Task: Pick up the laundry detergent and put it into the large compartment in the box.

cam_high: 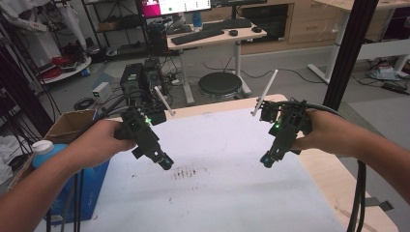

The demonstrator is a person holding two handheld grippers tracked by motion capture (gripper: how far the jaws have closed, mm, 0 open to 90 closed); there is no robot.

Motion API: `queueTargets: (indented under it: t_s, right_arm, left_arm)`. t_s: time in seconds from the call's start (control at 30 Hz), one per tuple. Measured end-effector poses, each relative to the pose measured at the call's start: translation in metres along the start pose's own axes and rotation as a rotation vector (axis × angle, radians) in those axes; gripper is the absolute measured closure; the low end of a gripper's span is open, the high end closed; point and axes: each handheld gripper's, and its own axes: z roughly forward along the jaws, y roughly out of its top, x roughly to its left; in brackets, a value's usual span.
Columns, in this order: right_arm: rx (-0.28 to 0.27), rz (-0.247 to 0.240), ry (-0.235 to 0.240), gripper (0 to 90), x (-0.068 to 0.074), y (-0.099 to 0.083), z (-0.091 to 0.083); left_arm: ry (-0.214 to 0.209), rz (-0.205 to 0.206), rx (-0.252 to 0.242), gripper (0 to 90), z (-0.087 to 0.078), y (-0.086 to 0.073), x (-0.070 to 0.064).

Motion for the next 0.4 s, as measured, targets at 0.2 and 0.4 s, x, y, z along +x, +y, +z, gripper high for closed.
queueTargets:
  t_s: [0.2, 0.4]
  right_arm:
    - [0.003, 0.001, 0.001, 2.5, 0.0002, -0.0001, 0.0002]
    - [0.001, 0.000, 0.001, 2.5, 0.0008, 0.0004, 0.0005]
  left_arm:
    - [0.000, -0.001, 0.001, 6.8, 0.0009, 0.0005, -0.0001]
    - [-0.004, -0.004, 0.010, 6.7, 0.0016, 0.0001, -0.0002]
